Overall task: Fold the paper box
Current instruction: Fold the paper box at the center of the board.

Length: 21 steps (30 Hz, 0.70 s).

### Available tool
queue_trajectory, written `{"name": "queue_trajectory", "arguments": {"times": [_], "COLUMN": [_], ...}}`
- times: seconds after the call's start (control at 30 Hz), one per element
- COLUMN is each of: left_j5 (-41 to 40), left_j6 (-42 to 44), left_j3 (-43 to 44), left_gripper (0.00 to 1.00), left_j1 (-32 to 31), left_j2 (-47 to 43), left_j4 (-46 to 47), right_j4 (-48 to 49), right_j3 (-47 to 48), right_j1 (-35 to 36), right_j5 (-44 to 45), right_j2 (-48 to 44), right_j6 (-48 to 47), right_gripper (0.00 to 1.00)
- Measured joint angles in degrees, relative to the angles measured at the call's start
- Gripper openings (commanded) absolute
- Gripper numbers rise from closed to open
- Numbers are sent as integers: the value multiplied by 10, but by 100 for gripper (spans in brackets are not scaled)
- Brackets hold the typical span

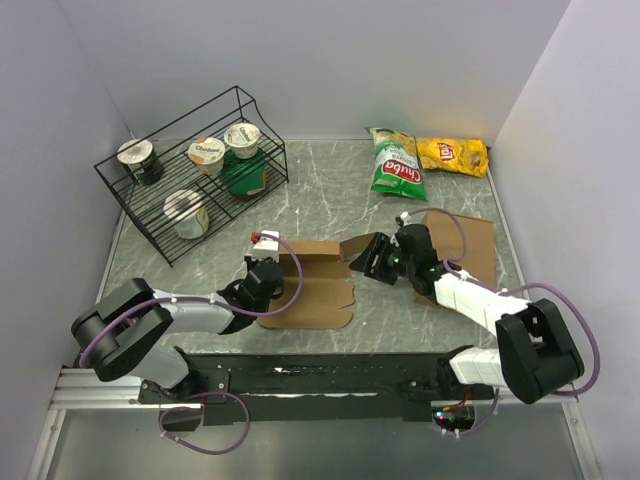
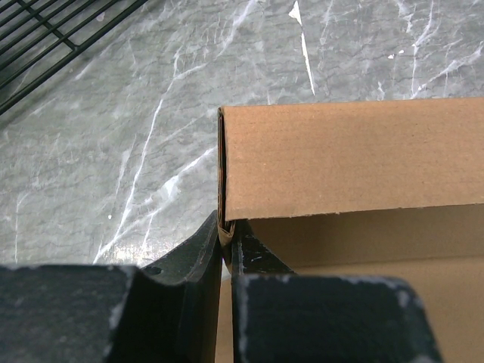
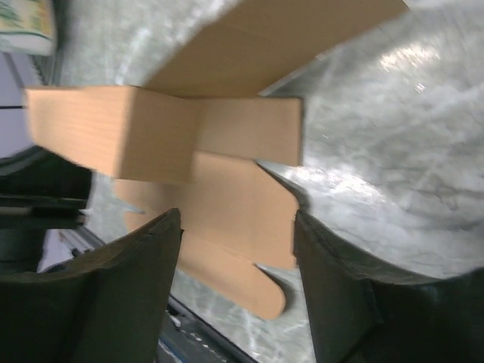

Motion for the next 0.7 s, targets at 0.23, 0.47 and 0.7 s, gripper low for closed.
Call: {"name": "queue_trajectory", "arguments": {"times": [0.23,0.47,0.7], "left_j5": [0,1,43], "left_j6": [0,0,-22], "left_j3": [0,0,0], "left_gripper": [13,6,4], "left_j1": [0,0,43], "left_j2": [0,0,-5], "left_j4": [0,0,-16], "right_j4": [42,101,136], "right_j3": [-4,-1,1], "right_j1": [0,0,0], "right_j5": [0,-7,-6], "right_j2": [77,151,163], "right_j6": [-3,-15,-28], "right_gripper": [53,58,60]}}
